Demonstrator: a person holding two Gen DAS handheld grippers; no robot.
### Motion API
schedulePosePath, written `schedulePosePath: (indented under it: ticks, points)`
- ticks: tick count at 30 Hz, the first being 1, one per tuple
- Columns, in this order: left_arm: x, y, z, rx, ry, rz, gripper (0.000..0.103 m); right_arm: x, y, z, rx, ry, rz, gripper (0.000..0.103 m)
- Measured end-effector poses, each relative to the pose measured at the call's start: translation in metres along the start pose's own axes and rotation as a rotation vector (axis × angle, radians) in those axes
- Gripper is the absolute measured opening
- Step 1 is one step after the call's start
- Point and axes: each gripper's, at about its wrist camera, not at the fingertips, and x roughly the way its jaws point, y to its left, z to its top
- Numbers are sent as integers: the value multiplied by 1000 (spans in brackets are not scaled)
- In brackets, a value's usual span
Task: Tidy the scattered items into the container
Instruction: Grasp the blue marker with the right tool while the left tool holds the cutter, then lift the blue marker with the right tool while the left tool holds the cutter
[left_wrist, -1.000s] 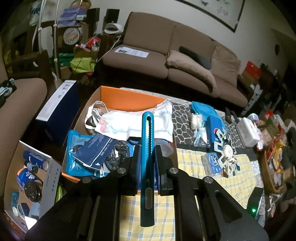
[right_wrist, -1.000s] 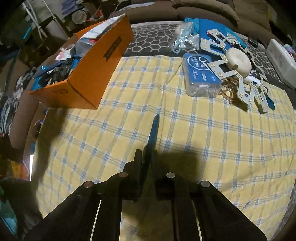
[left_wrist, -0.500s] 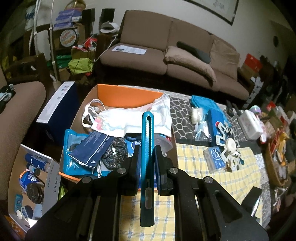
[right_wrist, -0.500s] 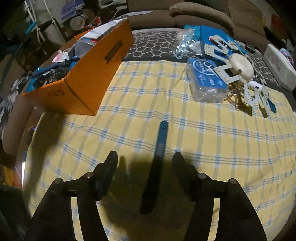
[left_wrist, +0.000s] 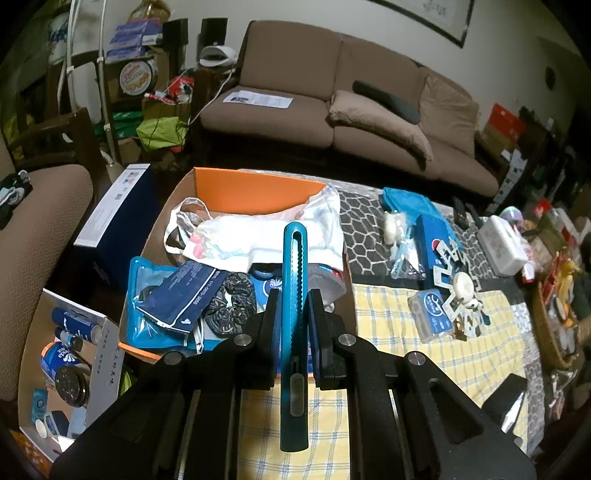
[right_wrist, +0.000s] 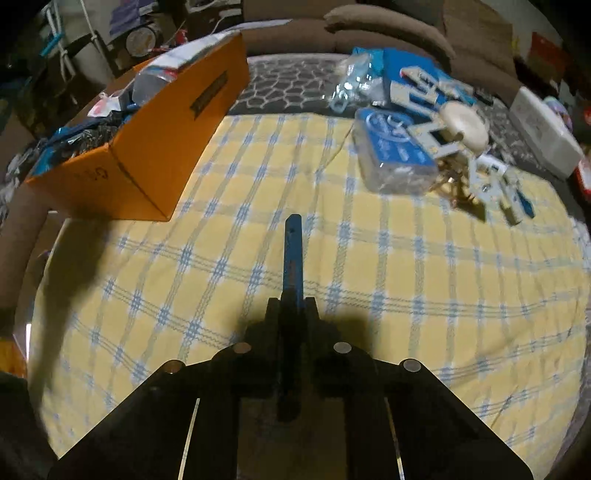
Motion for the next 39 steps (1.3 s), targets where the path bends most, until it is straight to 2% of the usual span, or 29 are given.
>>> schedulePosePath:
  ticks: [10,32,35,39]
  points:
    - [0,0,-1,0,-1,4,13,-17,7,6,1,-77,49,11]
    - [7,-3,-4,16,19,35,13,-56,5,11,9,-233,47,11]
    - [9,-3,-4,21,23,40,13,-57,3,12,11,-234,46,11]
    - [9,-3,-5,23,25,44,13,-44,2,10,28,-165,61,11]
